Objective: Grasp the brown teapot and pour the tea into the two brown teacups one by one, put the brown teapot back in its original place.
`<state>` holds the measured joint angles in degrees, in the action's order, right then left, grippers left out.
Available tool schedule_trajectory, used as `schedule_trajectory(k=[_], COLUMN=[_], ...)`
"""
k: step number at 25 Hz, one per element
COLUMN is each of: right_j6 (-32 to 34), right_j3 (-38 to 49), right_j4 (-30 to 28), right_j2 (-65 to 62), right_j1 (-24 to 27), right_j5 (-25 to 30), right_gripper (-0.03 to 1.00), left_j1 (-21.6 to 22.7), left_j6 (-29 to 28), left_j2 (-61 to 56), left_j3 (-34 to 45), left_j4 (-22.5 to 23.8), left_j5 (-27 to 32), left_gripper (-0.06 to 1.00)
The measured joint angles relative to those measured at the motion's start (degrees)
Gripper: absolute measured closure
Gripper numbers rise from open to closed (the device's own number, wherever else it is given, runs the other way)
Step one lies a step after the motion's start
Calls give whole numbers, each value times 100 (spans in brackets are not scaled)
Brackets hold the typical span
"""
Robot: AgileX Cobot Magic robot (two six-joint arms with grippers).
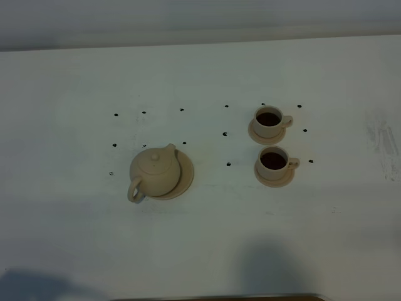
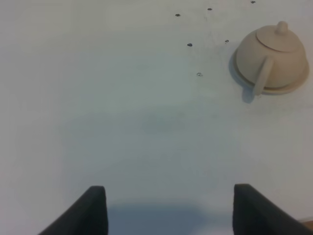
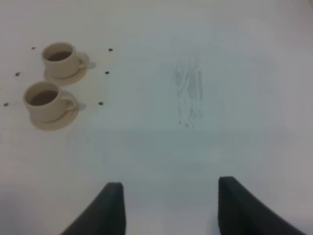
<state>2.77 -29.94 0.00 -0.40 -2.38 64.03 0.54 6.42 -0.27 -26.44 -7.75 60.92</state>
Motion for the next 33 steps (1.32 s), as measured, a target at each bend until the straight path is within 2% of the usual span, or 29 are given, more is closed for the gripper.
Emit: schedule_trajectory(k=[33], right_j6=[0], right_j3=[0], right_j4=[0], right_j2=[0], right_j1=[0], right_j5=[0], right_gripper=[53], left_j1=[0], left_j6=[5], left_j2=[0], left_j3=[0], left_j4=[0], left_j5=[0], left_gripper=[42])
